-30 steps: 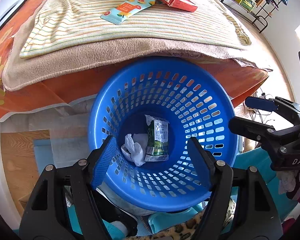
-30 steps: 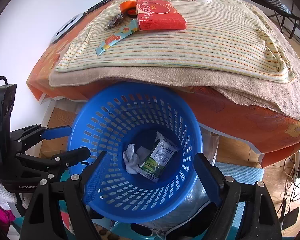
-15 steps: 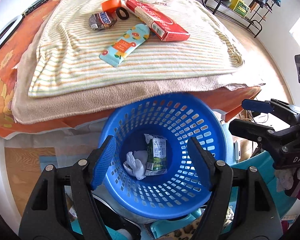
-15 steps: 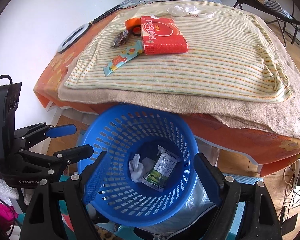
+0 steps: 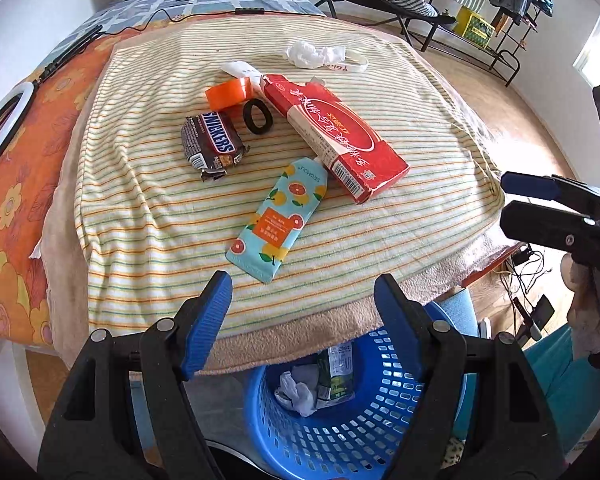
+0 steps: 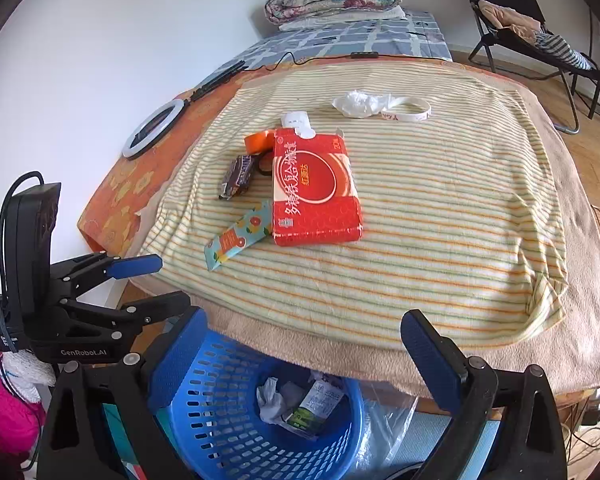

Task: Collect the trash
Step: 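Move both tools back over the striped cloth, then grasp the red medicine box with the right tool while the left tool grasps the orange-print tube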

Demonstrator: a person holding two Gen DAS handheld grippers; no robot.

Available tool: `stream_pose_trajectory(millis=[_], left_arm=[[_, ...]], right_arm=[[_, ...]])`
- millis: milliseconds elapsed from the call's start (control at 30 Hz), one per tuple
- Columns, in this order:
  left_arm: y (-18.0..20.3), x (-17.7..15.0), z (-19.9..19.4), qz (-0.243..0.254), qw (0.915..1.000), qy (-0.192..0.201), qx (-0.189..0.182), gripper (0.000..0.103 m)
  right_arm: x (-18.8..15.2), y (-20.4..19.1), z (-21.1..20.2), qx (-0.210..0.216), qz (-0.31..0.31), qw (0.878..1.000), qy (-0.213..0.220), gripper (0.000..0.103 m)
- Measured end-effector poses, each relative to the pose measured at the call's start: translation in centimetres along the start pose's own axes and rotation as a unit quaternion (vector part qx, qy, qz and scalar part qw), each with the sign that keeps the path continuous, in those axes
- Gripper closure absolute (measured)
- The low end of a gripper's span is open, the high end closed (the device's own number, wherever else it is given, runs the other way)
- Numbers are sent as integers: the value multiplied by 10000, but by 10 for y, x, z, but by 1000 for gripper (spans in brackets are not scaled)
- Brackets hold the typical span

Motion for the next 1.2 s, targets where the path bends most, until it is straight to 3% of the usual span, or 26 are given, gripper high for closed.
stream_pose_trajectory(millis=[233,600,733,900,1200], left_arm=[[-4,21,21,99,9998,-148,-102,27],[-11,46,53,34,9988,-388,-287,34],[-12,49,60,58,9988,-430,-239,37],[-16,52,65,72,9990,-427,-54,56],[-20,49,63,74,9993,-378,-24,58]], right_arm=[[51,11,17,444,243,9987,80,4],[100,8,73,369,54,9992,-157,2],[110,12,89,375,141,9989,-245,0],[116,15,107,284,166,9986,-407,0],[120,10,132,40,225,9980,-582,0]])
Point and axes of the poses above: each gripper's, at about its wrist camera, not at the fingertips, and z roughly the way its jaws point, y to its right, x to its top, the point moved 2 cm from there along z, roughly the way its jaws point, and after that the axes turned 8 degrees about -y, right-handed, at the moved point
